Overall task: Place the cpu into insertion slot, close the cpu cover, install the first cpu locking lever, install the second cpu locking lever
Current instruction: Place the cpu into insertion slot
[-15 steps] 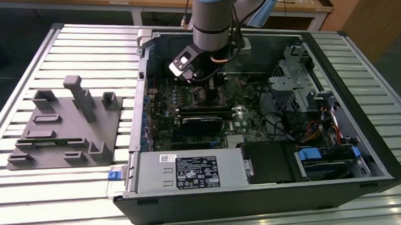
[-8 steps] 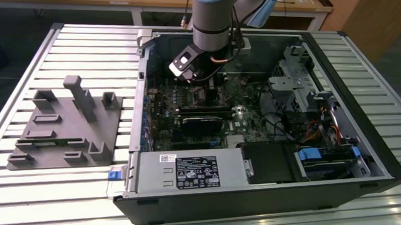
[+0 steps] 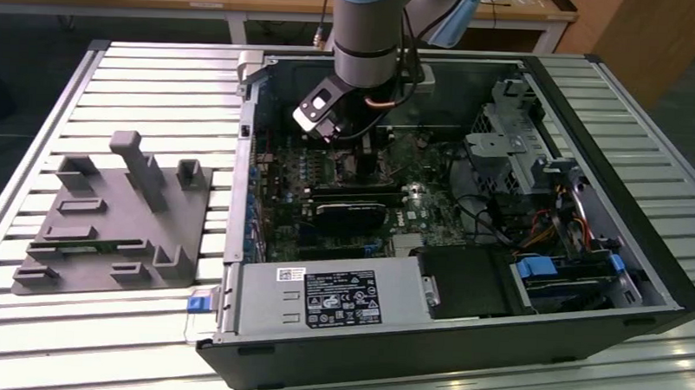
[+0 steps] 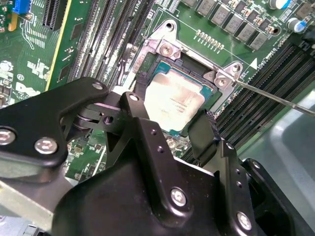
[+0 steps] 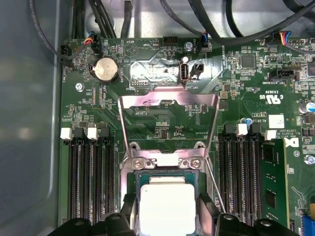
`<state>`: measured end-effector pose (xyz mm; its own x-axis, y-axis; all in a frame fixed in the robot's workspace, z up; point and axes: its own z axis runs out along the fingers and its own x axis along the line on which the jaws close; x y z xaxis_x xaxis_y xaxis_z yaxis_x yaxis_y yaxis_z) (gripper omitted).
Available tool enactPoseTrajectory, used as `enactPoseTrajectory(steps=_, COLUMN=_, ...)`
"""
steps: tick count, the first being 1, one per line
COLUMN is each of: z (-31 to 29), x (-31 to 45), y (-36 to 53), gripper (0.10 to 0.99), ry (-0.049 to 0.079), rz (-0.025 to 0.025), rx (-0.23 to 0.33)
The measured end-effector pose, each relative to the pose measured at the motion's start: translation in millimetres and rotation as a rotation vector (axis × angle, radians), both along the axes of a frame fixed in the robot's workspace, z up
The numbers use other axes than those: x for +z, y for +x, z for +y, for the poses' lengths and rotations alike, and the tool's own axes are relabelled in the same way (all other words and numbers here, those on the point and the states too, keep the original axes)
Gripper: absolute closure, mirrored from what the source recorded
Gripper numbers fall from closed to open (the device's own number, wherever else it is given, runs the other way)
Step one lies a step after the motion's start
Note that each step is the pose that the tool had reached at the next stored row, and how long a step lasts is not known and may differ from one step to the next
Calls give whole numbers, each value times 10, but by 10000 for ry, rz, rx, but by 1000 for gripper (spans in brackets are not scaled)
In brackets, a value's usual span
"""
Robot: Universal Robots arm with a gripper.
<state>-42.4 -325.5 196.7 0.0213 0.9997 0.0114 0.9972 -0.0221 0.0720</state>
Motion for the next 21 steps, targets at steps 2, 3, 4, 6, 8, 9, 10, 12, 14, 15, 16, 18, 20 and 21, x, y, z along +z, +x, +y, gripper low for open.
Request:
enactPoseTrajectory(steps=2, z=0, x=39, y=0, gripper=475, ry=1, rz=0, rx=0)
enactPoseTrajectory(steps=3, z=0, x=65, y=0, gripper=475, ry=-1, rz=0, rx=0)
enactPoseTrajectory(steps=4, z=0, x=92, y=0, gripper=475, ry=0, rz=-1, rx=-1)
enactPoseTrajectory(steps=6, z=0, x=148, y=0, gripper=475, ry=1, rz=-2, rx=0)
enactPoseTrajectory(steps=8, z=0, x=201, y=0, gripper=475, ry=-1, rz=-3, rx=0)
enactPoseTrajectory(steps=9, z=0, x=218, y=0, gripper=475, ry=-1, rz=-4, rx=0)
enactPoseTrajectory(steps=10, z=0, x=224, y=0, gripper=475, ry=0, rz=-4, rx=0)
enactPoseTrajectory(steps=12, z=0, x=224, y=0, gripper=475, ry=2, rz=-6, rx=0)
enactPoseTrajectory(steps=14, z=0, x=225, y=0, gripper=475, ry=2, rz=-5, rx=0)
enactPoseTrajectory(steps=15, z=0, x=226, y=0, gripper=475, ry=0, rz=-5, rx=1)
enactPoseTrajectory(steps=16, z=0, x=226, y=0, gripper=475, ry=0, rz=-5, rx=0)
enactPoseTrajectory(steps=18, z=0, x=226, y=0, gripper=486, ry=1, rz=-5, rx=0)
enactPoseTrajectory(steps=20, z=0, x=227, y=0, gripper=549, ry=0, rz=-5, rx=0)
enactPoseTrajectory(steps=21, z=0, x=227, y=0, gripper=612, ry=0, rz=-4, rx=0)
